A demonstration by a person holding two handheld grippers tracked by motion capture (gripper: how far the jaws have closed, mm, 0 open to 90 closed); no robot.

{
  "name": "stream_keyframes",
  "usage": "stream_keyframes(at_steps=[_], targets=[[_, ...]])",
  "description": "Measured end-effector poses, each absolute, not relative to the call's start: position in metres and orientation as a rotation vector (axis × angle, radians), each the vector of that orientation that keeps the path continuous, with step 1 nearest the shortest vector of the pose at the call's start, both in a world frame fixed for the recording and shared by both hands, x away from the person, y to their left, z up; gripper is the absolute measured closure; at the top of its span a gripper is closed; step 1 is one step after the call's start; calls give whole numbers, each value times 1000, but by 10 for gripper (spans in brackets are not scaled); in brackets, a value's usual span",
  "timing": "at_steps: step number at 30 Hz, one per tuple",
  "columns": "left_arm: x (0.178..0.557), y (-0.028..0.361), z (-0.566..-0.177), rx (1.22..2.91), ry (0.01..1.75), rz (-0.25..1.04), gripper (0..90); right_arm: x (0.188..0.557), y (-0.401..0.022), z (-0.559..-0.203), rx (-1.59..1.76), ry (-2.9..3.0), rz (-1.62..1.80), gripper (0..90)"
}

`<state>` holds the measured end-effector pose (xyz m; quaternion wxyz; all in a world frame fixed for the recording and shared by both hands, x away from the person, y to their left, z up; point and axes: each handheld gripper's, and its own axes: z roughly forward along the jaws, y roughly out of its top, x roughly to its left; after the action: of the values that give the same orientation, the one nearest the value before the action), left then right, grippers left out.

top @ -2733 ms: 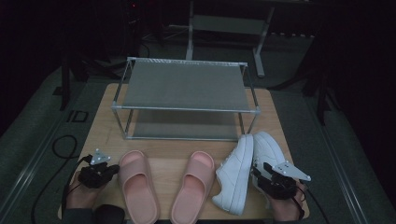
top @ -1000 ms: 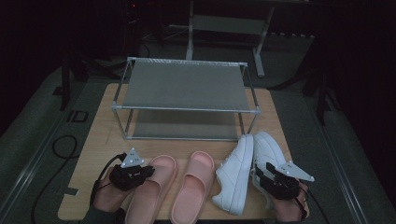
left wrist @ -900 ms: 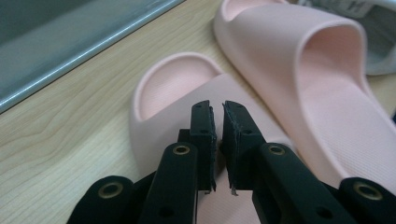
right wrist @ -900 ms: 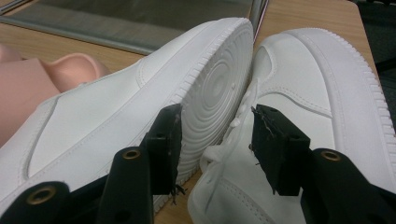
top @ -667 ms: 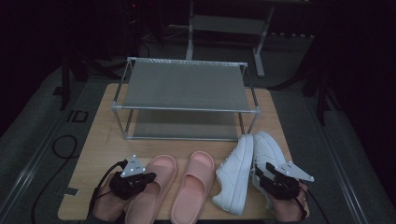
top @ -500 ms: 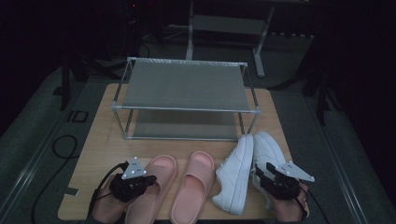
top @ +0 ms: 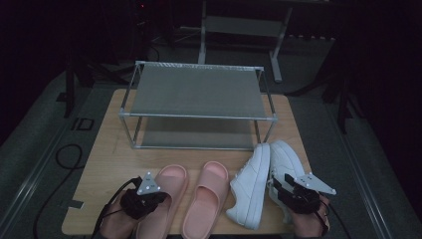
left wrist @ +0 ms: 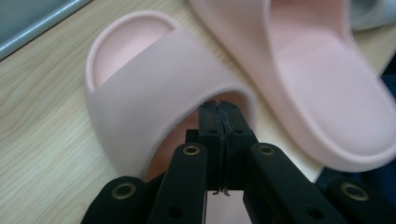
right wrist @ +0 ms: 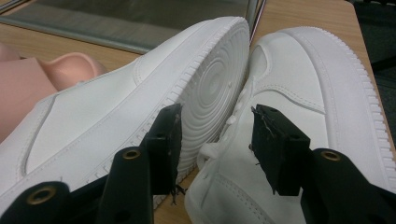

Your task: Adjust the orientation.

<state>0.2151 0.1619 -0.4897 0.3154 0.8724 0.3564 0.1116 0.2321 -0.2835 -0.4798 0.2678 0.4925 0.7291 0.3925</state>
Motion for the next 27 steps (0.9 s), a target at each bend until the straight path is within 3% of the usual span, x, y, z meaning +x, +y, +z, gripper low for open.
stream_keyframes(at_steps=[27], targets=[[270, 164, -500, 2206, 1050, 367, 875, 234, -281, -482, 1327, 1980, 1055, 521]])
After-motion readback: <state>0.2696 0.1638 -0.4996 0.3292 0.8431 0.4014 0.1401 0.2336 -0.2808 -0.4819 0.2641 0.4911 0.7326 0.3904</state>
